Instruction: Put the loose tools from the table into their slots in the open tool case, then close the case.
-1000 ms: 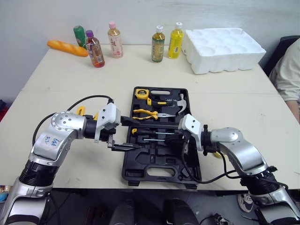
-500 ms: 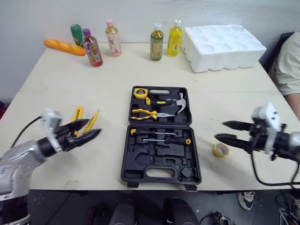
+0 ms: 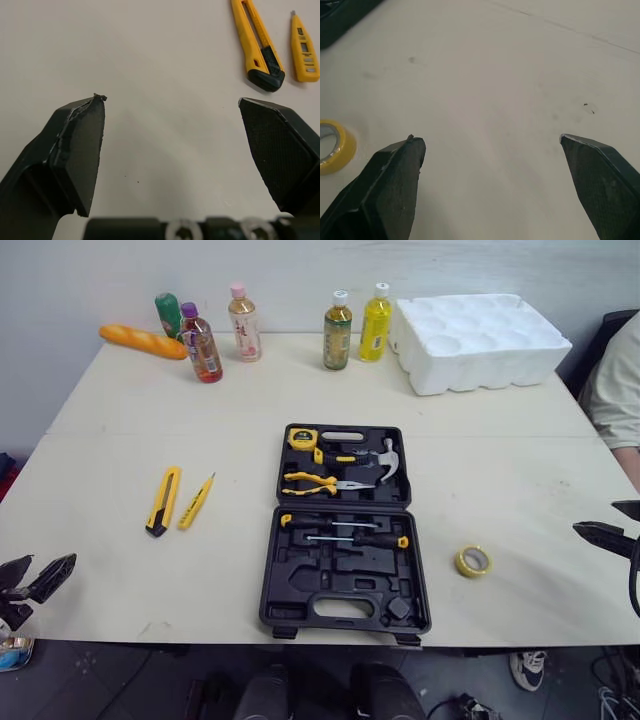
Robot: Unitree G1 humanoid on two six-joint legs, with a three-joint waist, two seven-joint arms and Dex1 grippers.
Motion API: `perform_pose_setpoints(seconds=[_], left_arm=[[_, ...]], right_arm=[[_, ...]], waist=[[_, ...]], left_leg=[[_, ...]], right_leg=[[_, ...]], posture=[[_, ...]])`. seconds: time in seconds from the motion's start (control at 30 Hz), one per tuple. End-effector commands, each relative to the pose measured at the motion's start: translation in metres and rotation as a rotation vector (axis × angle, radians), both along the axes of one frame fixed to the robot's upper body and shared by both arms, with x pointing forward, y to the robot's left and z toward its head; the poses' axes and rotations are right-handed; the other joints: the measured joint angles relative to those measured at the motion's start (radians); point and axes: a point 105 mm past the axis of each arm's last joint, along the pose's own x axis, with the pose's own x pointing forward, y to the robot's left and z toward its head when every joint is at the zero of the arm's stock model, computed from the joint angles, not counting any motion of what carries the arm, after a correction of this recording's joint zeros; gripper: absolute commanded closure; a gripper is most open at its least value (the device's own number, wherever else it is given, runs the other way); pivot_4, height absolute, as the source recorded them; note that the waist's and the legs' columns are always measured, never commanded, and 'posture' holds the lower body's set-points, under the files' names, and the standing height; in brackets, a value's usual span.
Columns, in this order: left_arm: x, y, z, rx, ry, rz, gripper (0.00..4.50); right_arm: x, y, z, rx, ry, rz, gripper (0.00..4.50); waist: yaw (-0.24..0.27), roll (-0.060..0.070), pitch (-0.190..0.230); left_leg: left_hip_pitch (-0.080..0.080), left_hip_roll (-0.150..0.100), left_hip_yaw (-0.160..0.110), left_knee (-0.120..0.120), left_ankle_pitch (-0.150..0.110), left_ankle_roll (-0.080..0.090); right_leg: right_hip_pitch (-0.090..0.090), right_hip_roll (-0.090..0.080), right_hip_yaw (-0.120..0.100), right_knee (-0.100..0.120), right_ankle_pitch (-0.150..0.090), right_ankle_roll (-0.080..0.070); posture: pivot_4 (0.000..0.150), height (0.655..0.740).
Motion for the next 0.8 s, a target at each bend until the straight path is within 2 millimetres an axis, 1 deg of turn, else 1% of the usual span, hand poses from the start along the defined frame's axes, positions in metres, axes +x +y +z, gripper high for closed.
perform_pose_setpoints(seconds=[0.03,0.13,0.23,0.33,0.4,0.47,0.53,0.57,0.6,0.63,0.7,0.73,0.77,0.8], left_arm=[[0.001,-0.002,0.010,0.037,-0.021,0.000,0.00],[0.003,-0.006,0.011,0.045,-0.016,-0.014,0.00],[0.008,-0.012,0.016,0.050,-0.021,-0.031,0.00],[0.015,-0.017,0.025,0.050,-0.044,-0.047,0.00],[0.023,-0.023,0.034,0.041,-0.070,-0.066,0.00],[0.032,-0.034,0.043,0.034,-0.099,-0.094,0.00],[0.042,-0.049,0.050,0.009,-0.118,-0.124,0.00],[0.048,-0.062,0.051,-0.001,-0.115,-0.156,0.00],[0.053,-0.072,0.051,-0.007,-0.108,-0.181,0.00],[0.055,-0.079,0.051,-0.009,-0.101,-0.196,0.00],[0.064,-0.094,0.051,0.011,-0.074,-0.223,0.00],[0.067,-0.099,0.052,0.017,-0.066,-0.230,0.00],[0.069,-0.102,0.052,0.019,-0.060,-0.233,0.00],[0.076,-0.109,0.053,0.026,-0.046,-0.247,0.00]], right_arm=[[0.001,0.001,0.010,-0.032,-0.035,0.021,0.03],[0.003,0.003,0.006,-0.035,-0.027,0.036,0.03],[0.010,0.008,0.006,-0.049,-0.030,0.060,0.03],[0.016,0.017,0.012,-0.043,-0.051,0.099,0.03],[0.020,0.029,0.015,-0.040,-0.064,0.141,0.03],[0.025,0.047,0.018,-0.015,-0.082,0.197,0.03],[0.029,0.074,0.023,0.040,-0.109,0.266,0.03],[0.032,0.099,0.027,0.076,-0.129,0.333,0.03],[0.031,0.119,0.031,0.100,-0.141,0.390,0.03],[0.030,0.131,0.033,0.113,-0.146,0.423,0.03],[0.027,0.163,0.038,0.133,-0.157,0.516,0.03],[0.025,0.174,0.040,0.137,-0.159,0.546,0.03],[0.023,0.181,0.041,0.138,-0.159,0.563,0.03],[0.020,0.197,0.043,0.137,-0.162,0.621,0.03]], waist=[[-0.002,0.001,0.000],[-0.004,0.001,0.000],[-0.006,0.001,0.000],[-0.007,0.002,0.001],[-0.007,0.002,0.001],[-0.007,0.002,0.001],[-0.006,0.002,0.001],[-0.006,0.002,0.001],[-0.008,0.002,0.001],[-0.010,0.002,0.001],[-0.009,0.002,0.001],[-0.008,0.002,0.001],[-0.007,0.002,0.001],[-0.006,0.002,0.001]], left_leg=[[0.000,0.000,0.000,0.000,0.000,0.000],[0.000,0.000,0.000,0.000,0.000,0.000],[0.000,0.000,0.000,0.001,-0.001,-0.002],[0.000,0.000,0.000,0.000,-0.001,-0.002],[0.000,0.000,0.000,0.000,-0.001,-0.002],[0.000,0.000,0.000,0.000,-0.001,-0.002],[0.000,0.000,0.000,0.001,-0.001,-0.002],[0.000,0.000,0.000,0.001,-0.001,-0.002],[0.000,0.000,0.000,0.001,0.000,-0.002],[0.000,0.000,0.000,0.001,0.001,0.000],[0.000,0.000,0.000,0.001,0.003,0.001],[0.000,0.000,0.000,0.000,0.005,-0.002],[-0.001,0.000,0.000,0.000,0.005,-0.003],[-0.001,0.000,0.000,0.000,0.005,-0.004]], right_leg=[[0.000,0.000,0.000,0.000,0.000,0.000],[0.000,0.000,0.000,0.000,0.000,0.000],[0.000,0.000,0.000,0.000,0.000,0.000],[0.000,0.000,0.000,0.000,0.000,0.000],[0.000,0.000,0.000,0.000,0.000,0.000],[0.000,0.000,0.000,0.001,0.000,0.000],[0.000,0.000,0.000,0.001,0.000,0.000],[0.000,0.000,0.000,0.001,0.000,0.001],[0.000,0.000,0.000,0.001,0.000,0.001],[0.000,0.000,0.000,0.001,0.000,0.001],[0.000,0.001,0.000,0.001,0.001,0.001],[0.000,0.001,-0.001,0.001,0.001,0.001],[0.000,0.001,-0.001,0.001,0.001,0.001],[0.000,0.002,-0.001,0.001,0.001,0.001]], posture=[[0.150,0.7384],[0.150,0.7384],[0.150,0.7384],[0.150,0.7384],[0.150,0.7384],[0.150,0.7384],[0.150,0.7384],[0.150,0.7384],[0.150,0.7384],[0.150,0.7384],[0.150,0.7384],[0.150,0.7384],[0.150,0.7384],[0.150,0.7384]])
